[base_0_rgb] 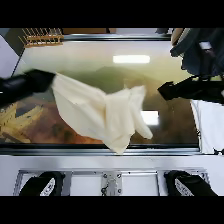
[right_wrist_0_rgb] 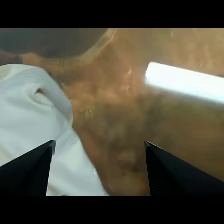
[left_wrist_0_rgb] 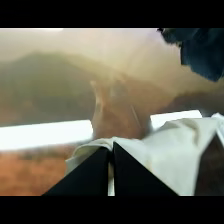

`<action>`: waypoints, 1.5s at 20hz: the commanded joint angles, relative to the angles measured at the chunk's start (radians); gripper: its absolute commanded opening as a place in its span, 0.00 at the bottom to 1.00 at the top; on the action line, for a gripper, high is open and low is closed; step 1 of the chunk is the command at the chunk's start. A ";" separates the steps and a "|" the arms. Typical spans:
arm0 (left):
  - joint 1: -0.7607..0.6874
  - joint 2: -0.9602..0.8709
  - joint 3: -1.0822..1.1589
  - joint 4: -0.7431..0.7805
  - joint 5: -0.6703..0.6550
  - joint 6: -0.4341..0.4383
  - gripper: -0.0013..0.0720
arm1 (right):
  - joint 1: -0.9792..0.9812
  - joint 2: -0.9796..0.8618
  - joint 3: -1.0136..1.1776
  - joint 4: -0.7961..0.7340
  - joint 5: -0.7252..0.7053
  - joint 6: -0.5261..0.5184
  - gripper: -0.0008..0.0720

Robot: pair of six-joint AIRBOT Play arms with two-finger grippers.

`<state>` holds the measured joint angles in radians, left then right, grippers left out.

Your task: Fold the clothes and pants, and hang the long-sleeved shirts on hangers.

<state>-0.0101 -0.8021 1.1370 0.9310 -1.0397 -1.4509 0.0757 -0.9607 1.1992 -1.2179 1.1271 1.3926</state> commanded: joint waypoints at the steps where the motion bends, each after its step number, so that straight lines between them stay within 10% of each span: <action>1: -0.055 -0.109 -0.214 -0.006 0.030 -0.011 0.03 | 0.002 -0.131 -0.063 0.072 -0.004 0.006 0.86; 21: -0.071 -0.336 -0.206 -0.007 0.079 -0.011 0.03 | 0.531 -0.496 -0.238 0.175 -0.346 -0.035 0.84; 24: -0.071 -0.336 -0.204 -0.006 0.079 -0.011 0.03 | 0.529 -0.494 -0.235 0.175 -0.344 -0.034 0.05; 30: 0.137 -0.173 0.038 -0.010 0.040 -0.011 0.03 | 0.325 -0.215 -0.032 -0.087 -0.134 -0.035 0.02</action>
<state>0.0261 -1.0580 1.0481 0.9257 -0.9825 -1.4624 0.5045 -1.3140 1.0660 -1.1587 0.8845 1.3579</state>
